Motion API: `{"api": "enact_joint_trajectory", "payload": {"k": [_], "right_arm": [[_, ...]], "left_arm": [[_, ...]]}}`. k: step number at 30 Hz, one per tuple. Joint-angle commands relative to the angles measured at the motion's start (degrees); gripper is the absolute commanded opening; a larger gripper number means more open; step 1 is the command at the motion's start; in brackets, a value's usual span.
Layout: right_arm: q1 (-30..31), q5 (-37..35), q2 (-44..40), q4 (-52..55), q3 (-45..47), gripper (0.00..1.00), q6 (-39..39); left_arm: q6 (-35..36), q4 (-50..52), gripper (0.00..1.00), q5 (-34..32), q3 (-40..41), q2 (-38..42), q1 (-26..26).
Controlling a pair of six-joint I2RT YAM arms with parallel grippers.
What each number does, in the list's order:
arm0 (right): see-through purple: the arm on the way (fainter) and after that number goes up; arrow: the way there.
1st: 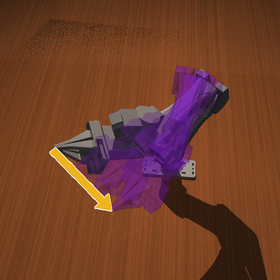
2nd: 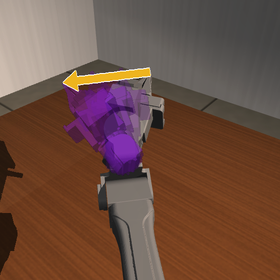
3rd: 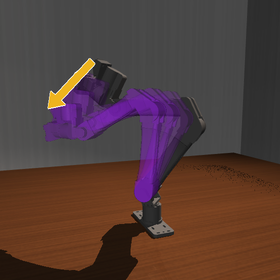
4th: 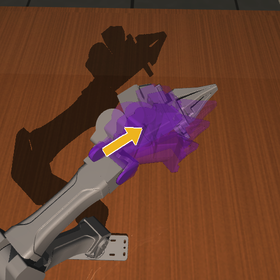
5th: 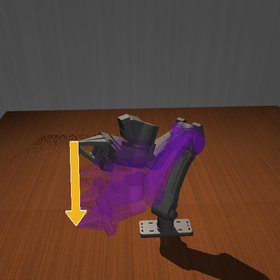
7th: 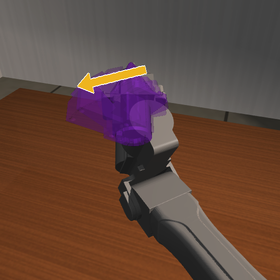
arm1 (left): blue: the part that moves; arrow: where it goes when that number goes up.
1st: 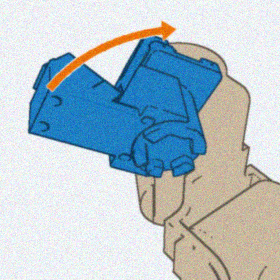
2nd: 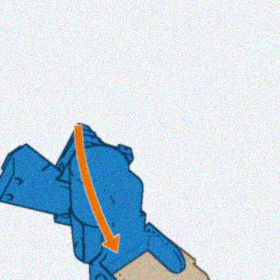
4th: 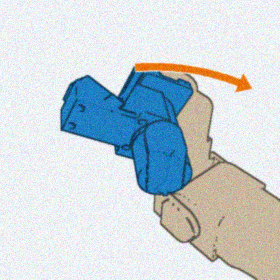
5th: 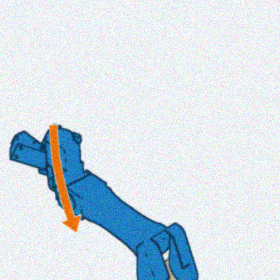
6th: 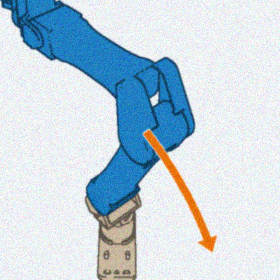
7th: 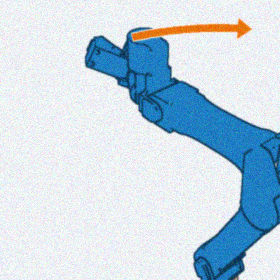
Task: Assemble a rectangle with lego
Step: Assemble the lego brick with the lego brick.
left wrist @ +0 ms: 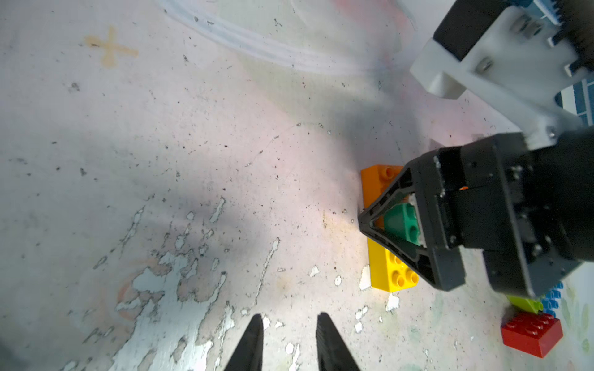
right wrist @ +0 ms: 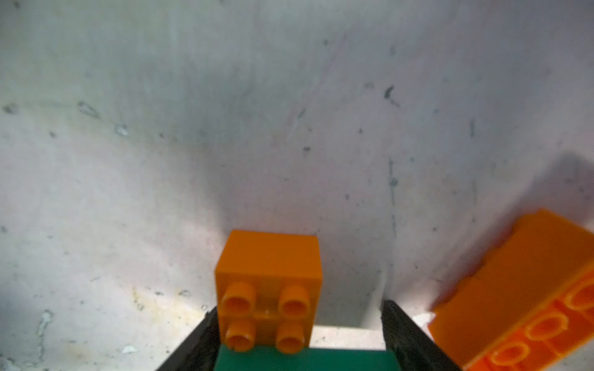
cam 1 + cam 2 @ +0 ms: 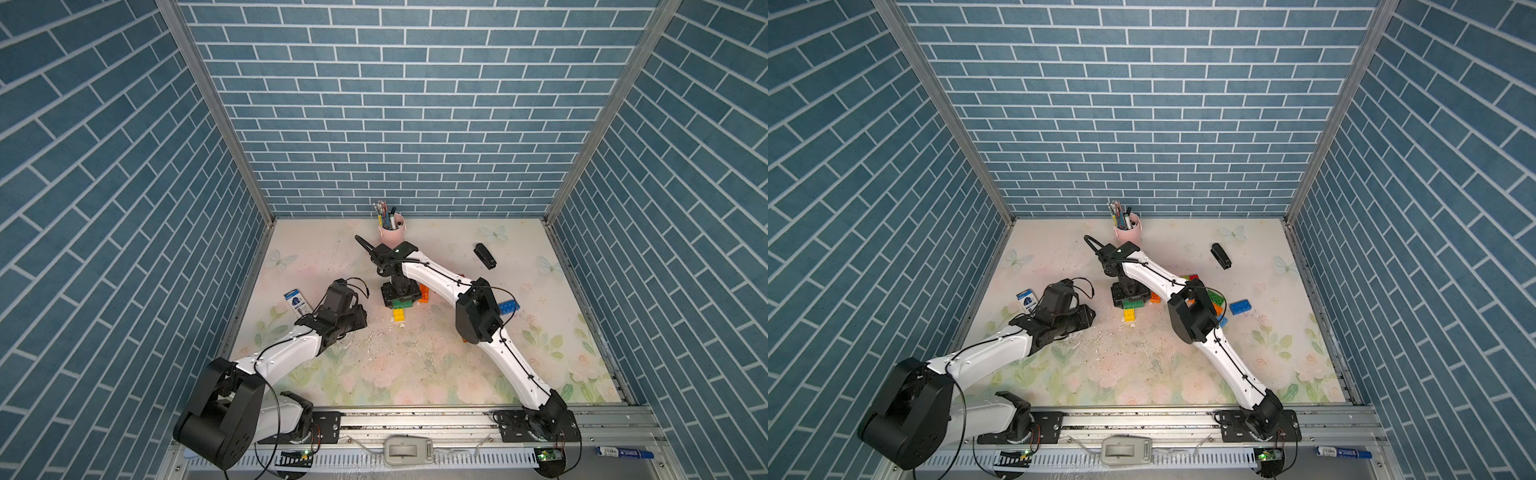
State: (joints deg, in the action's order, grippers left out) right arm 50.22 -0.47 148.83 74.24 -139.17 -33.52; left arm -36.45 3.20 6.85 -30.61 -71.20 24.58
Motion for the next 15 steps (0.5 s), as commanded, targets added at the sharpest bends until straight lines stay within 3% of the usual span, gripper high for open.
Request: {"api": "enact_joint_trajectory", "payload": {"k": [1, 4, 11, 15], "right_arm": [[0.2, -1.5, 0.6, 0.9, 1.0, 0.77, 0.5], [0.2, -1.2, -0.5, 1.2, 1.1, 0.76, 0.9], [1.0, -0.7, -4.3, -1.2, 9.5, 0.63, 2.9], [1.7, -0.5, -7.2, -3.0, 14.2, 0.62, 3.8]], "left_arm": [[0.9, 1.5, 0.31, -0.8, -0.7, 0.9, 0.2], [0.9, 1.8, 0.31, -0.8, -1.1, 1.2, 0.1], [1.6, 2.7, 0.31, -1.4, -1.1, 2.2, 0.2], [1.3, 2.8, 0.31, -1.5, -0.8, 2.6, 0.2]]}}
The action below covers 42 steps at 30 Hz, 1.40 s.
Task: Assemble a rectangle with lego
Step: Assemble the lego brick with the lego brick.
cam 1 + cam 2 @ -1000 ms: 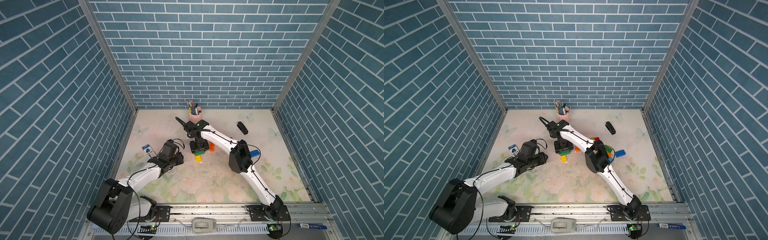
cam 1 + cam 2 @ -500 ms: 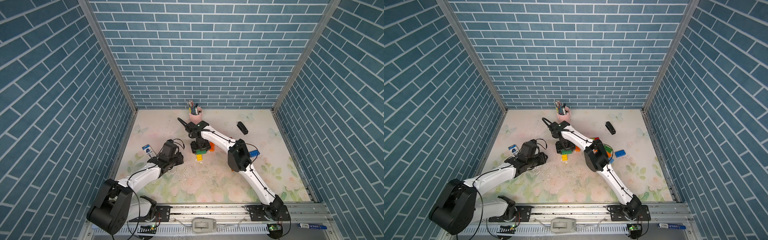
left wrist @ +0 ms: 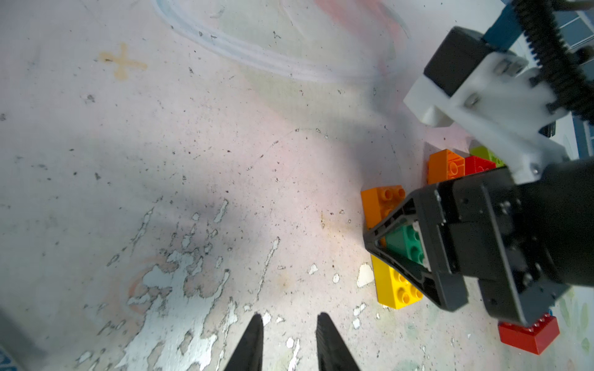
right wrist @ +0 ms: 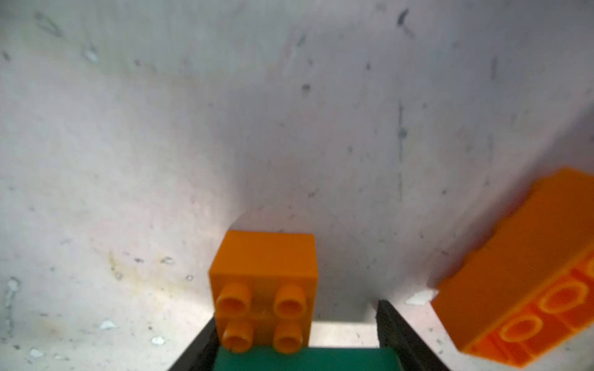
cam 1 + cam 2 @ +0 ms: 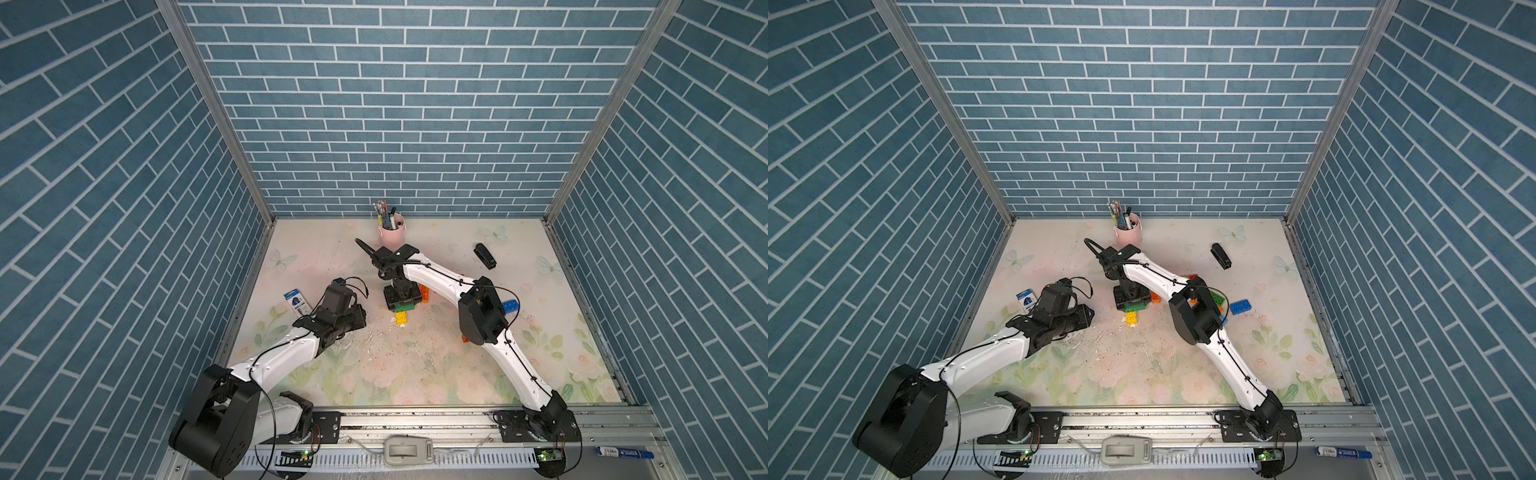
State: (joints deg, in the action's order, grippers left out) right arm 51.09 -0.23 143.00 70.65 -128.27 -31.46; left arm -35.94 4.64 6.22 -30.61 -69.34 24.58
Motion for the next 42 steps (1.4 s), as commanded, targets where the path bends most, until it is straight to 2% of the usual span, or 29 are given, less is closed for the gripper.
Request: {"api": "enact_joint_trajectory", "payload": {"k": [1, 8, 13, 21, 28, 33, 35, 38, 40, 42], "right_arm": [[1.0, -0.6, -2.4, 0.0, 5.0, 0.62, 2.0], [2.2, 0.5, -10.3, -6.5, 20.1, 0.62, 4.8], [2.5, 1.1, -12.4, -10.4, 26.1, 0.66, 7.9], [2.5, 0.2, -13.1, -10.2, 24.8, 0.79, 11.8], [2.4, -1.4, -16.9, -7.4, 23.3, 0.86, 12.4], [2.0, -1.5, -26.3, -4.9, 24.6, 0.88, 9.8], [1.2, -2.3, -31.0, -4.8, 27.9, 0.85, 6.8], [-1.5, -3.5, -39.7, -6.9, 37.4, 0.73, 0.5], [-4.1, -4.4, -45.7, -9.5, 45.8, 0.65, -3.4], [-6.7, -3.1, -50.3, -12.2, 53.2, 0.59, -5.8]], "left_arm": [[0.7, 1.6, 0.31, -0.9, -0.8, 1.0, 0.2], [1.0, 2.8, 0.31, -1.5, -0.7, 2.3, 0.2], [0.4, 2.7, 0.31, -1.4, -0.6, 2.3, 0.3], [1.2, 4.3, 0.32, -1.9, -1.4, 3.1, 0.2], [3.5, 7.1, 0.32, -3.1, -3.1, 4.7, 0.2], [7.1, 11.7, 0.39, -5.2, -6.4, 7.0, 0.0], [9.2, 14.2, 0.45, -6.1, -8.4, 7.6, -0.1], [12.9, 17.1, 0.54, -7.7, -11.8, 7.4, 1.1], [16.0, 18.8, 0.59, -11.7, -14.6, 6.5, 5.8], [18.6, 19.6, 0.64, -15.7, -17.3, 4.1, 13.3]]}}
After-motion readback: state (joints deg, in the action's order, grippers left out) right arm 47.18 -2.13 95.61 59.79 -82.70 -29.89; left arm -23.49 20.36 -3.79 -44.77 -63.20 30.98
